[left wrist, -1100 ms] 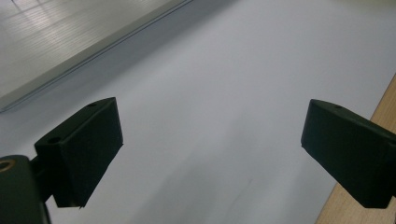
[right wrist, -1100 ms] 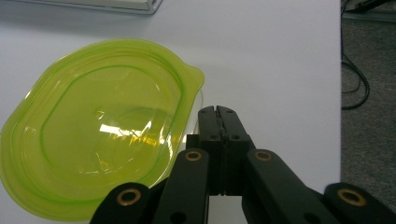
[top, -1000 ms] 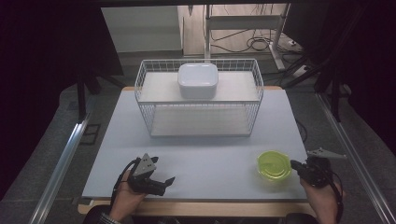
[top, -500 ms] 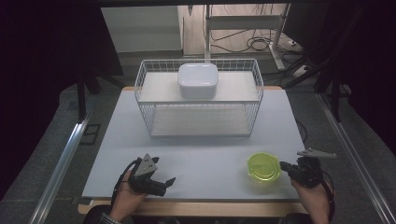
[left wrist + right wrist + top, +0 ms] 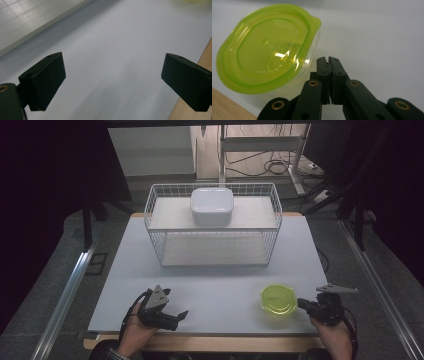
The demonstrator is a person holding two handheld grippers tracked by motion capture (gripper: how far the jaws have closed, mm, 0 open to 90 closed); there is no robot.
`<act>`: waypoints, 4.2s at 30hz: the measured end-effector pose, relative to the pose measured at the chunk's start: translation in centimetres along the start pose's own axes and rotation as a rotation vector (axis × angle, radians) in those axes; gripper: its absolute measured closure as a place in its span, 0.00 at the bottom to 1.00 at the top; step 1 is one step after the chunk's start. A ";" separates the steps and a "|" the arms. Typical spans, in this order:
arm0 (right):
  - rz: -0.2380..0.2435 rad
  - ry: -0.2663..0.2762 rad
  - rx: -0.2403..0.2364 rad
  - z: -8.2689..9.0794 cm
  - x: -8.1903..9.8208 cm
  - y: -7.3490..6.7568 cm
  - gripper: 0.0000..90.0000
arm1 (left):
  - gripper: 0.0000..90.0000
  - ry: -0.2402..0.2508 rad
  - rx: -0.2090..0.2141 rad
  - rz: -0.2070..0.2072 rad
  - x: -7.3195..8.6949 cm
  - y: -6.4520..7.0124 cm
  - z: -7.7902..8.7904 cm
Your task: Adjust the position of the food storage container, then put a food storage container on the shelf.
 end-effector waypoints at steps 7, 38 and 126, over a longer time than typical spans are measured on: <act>0.003 -0.028 -0.012 -0.1 0.4 -0.3 1.00 | 0.06 -0.005 0.001 -0.002 0.0 0.0 -0.1; 0.109 -0.078 -0.155 -3.2 -0.9 -6.8 1.00 | 0.06 -0.029 0.005 -0.012 0.0 0.1 -0.5; 0.238 0.210 -0.202 -3.9 -5.1 -11.6 0.11 | 0.07 -0.073 0.006 -0.021 0.3 0.2 -0.6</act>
Point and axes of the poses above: each handheld gripper's, and its own axes: z roughly backward along the jaws, x roughly out of its underside, y roughly to its right, the point moved 5 cm from there along -z, roughly forward along the jaws, and after that the axes turned 15 degrees about x, right-handed, at the moved point
